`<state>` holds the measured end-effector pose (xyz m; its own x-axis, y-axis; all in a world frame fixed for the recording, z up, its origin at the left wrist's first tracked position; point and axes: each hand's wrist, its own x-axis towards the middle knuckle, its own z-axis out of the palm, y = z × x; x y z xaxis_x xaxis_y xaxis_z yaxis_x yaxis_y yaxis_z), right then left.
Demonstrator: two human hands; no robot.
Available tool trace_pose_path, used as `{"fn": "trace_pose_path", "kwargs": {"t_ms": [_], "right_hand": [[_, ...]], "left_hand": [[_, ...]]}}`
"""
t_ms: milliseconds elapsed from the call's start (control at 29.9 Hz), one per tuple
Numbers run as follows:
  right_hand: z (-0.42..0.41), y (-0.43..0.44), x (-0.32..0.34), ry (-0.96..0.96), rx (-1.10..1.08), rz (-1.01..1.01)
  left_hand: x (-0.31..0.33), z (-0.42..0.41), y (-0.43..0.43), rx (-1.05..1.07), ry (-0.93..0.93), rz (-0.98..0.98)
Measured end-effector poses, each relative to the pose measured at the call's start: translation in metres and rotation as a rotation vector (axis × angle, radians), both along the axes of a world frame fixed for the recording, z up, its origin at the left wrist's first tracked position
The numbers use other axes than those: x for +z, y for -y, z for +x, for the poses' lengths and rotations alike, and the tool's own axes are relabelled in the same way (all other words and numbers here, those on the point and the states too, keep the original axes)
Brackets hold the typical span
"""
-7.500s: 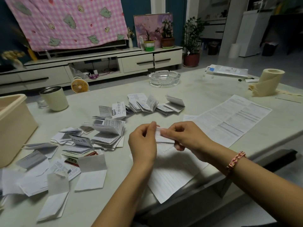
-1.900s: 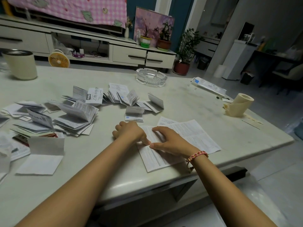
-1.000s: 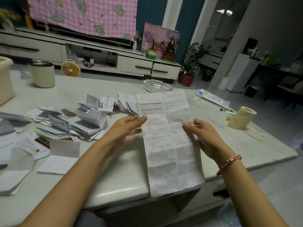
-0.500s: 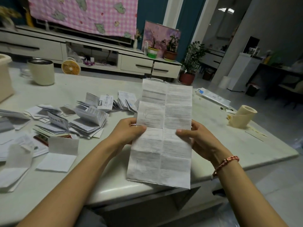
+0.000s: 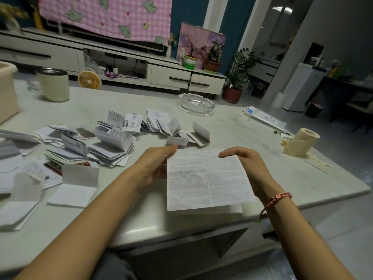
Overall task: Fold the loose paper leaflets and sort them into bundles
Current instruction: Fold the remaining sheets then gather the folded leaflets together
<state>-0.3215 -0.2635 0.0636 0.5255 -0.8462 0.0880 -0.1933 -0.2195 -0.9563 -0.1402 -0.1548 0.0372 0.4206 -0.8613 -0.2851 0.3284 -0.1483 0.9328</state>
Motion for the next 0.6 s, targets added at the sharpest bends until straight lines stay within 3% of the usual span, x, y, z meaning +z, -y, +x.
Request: {"fn": "trace_pose_path", "kwargs": {"t_ms": [167,268,368,469,603], "right_hand": [[-0.001,0.004,0.004,-0.058,-0.018,0.062],[-0.003,0.004,0.009,-0.046,-0.125,-0.114],[0.0,-0.006,0.017,-0.26,0.107,-0.352],[0.007,-0.015,0.016,-0.586,0.354,-0.428],[0.004,-0.013,0.015,-0.487,0.321,-0.202]], "left_hand": [[-0.005,0.004,-0.001,0.126,0.128,-0.024],[-0.002,0.002,-0.002,0.084,0.29,-0.059],[0.001,-0.006,-0.001,-0.013,0.49,-0.135],[0.007,-0.016,0.001,-0.091,0.589,-0.24],[0.005,-0.015,-0.001,-0.099,0.583,-0.255]]}}
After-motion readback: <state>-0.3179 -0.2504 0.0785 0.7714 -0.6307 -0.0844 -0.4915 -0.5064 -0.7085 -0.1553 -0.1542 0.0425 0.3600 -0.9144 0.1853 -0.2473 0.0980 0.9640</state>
